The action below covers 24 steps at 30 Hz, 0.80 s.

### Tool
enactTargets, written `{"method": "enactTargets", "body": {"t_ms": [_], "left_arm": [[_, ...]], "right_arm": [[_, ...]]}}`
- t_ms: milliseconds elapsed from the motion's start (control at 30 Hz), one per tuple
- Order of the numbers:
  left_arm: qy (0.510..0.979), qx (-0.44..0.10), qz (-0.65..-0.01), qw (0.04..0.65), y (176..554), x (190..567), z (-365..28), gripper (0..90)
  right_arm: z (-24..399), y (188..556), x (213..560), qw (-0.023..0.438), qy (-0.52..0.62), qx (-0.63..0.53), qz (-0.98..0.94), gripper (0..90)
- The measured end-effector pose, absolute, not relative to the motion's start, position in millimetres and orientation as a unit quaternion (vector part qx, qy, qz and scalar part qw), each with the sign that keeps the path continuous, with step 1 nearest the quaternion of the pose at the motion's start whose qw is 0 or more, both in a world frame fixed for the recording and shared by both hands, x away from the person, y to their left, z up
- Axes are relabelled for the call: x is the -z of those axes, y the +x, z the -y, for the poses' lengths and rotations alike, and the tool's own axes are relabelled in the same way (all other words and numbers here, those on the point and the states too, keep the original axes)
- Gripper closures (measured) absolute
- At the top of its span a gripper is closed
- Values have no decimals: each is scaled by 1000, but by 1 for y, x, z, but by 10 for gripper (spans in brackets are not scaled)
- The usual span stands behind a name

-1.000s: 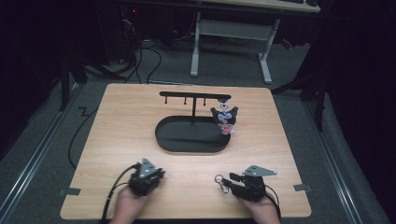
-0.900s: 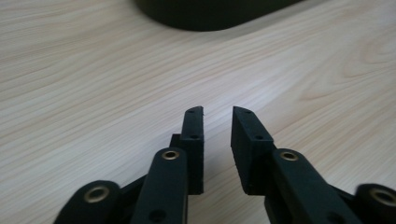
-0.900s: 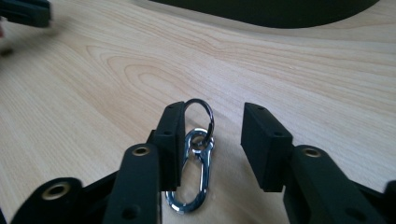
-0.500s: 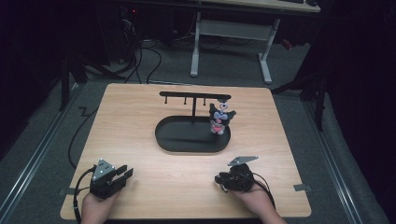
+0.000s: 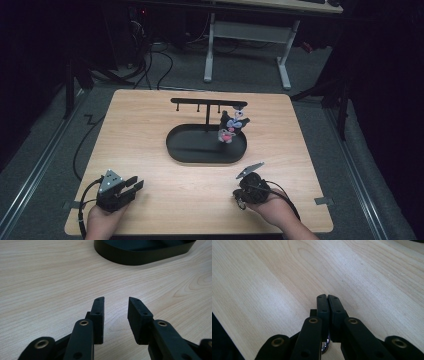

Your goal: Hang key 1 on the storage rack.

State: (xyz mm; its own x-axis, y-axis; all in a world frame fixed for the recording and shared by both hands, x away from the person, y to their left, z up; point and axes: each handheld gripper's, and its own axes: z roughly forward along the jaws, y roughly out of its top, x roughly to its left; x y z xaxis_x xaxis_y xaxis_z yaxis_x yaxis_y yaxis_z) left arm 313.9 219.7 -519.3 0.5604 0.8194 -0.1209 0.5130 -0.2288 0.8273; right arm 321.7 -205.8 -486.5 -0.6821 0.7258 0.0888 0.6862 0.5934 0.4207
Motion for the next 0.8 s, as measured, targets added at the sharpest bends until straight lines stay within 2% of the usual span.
{"method": "enactTargets", "body": {"t_ms": [333, 800], "left_arm": [[768, -168, -429, 445, 314, 521, -219, 639], [770, -162, -423, 450, 314, 521, -218, 637]], "right_arm": [[206, 325, 465, 35, 393, -156, -905, 890], [206, 332, 436, 0, 389, -78, -918, 889]]}}
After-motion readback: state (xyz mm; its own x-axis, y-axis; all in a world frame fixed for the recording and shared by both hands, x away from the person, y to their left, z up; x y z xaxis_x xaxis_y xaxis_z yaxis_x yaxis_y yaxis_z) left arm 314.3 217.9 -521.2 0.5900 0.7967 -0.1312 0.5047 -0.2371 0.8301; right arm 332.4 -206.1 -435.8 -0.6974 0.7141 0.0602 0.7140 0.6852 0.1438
